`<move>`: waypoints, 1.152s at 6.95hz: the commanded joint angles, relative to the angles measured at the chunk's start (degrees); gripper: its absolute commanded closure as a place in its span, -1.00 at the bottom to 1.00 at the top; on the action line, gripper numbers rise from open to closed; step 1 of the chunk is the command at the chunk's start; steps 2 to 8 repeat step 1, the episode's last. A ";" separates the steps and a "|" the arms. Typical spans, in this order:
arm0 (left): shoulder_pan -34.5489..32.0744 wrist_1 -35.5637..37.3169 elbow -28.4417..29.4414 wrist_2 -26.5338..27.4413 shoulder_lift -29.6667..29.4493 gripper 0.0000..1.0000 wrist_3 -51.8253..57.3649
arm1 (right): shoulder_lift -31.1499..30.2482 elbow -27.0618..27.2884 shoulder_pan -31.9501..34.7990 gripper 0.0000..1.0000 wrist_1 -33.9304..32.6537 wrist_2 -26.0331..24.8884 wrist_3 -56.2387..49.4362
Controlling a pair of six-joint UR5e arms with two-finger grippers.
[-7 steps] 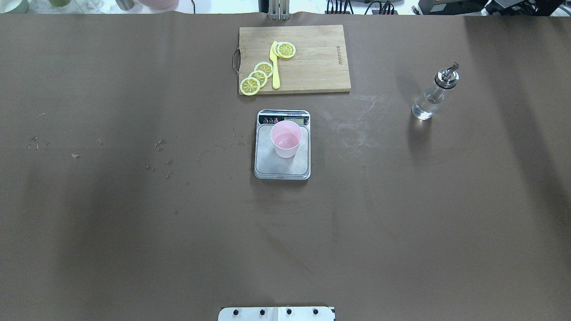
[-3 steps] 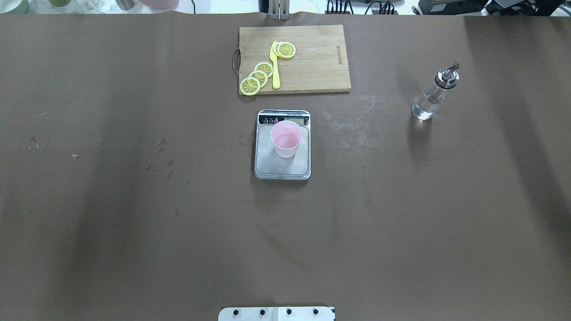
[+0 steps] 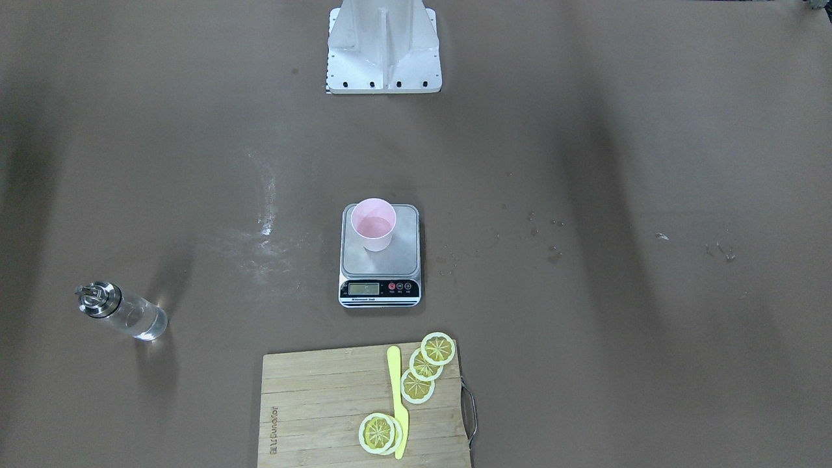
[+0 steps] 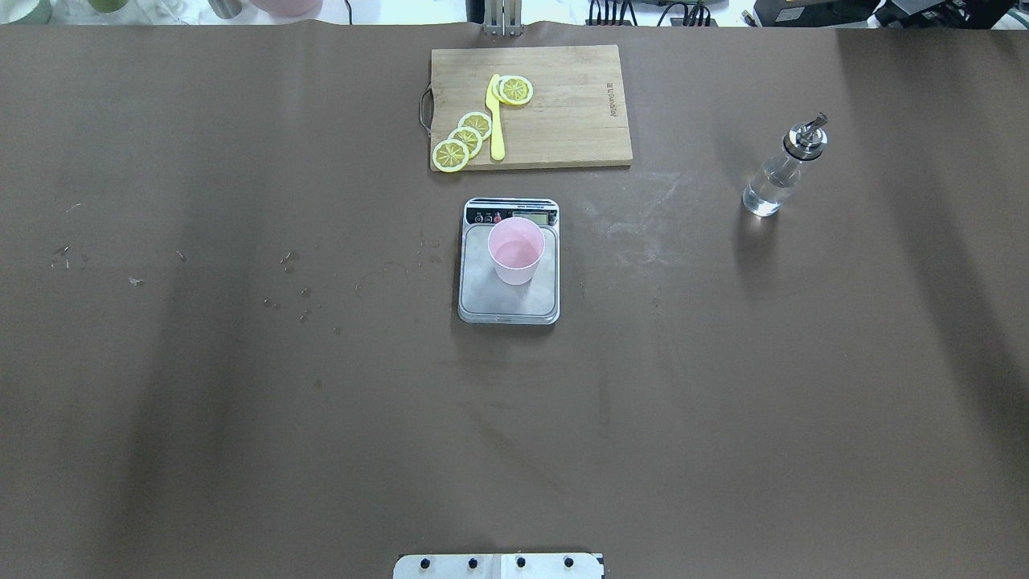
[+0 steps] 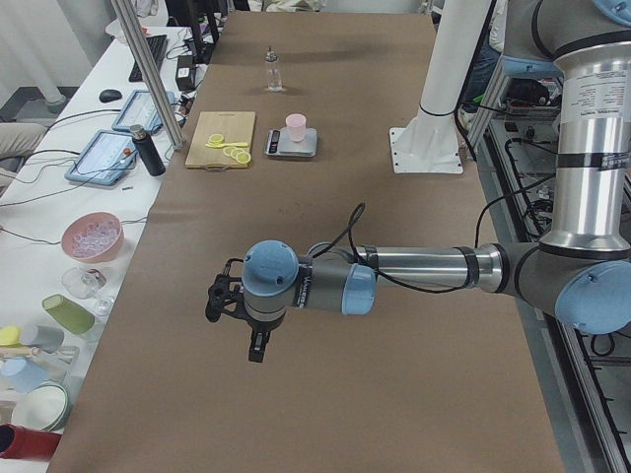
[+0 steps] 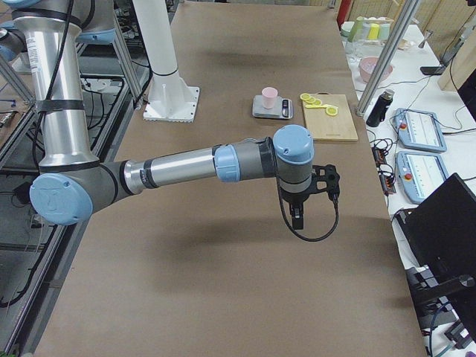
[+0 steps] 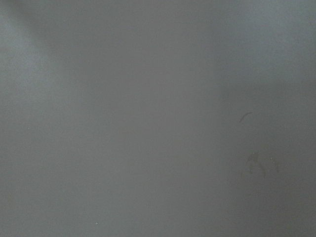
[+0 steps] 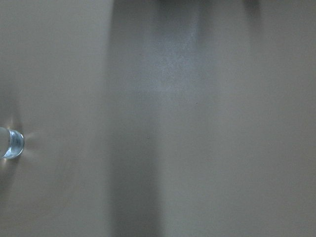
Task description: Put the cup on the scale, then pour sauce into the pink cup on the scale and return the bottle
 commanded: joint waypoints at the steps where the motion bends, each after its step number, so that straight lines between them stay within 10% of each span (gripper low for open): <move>1: -0.01 -0.03 -0.47 0.04 0.67 -0.94 -0.02 | -0.86 0.87 -0.07 -1.00 -0.02 -0.07 0.03; 8: -0.01 -0.03 -0.47 0.04 0.67 -0.94 -0.02 | -0.86 0.87 -0.07 -1.00 -0.02 -0.07 0.03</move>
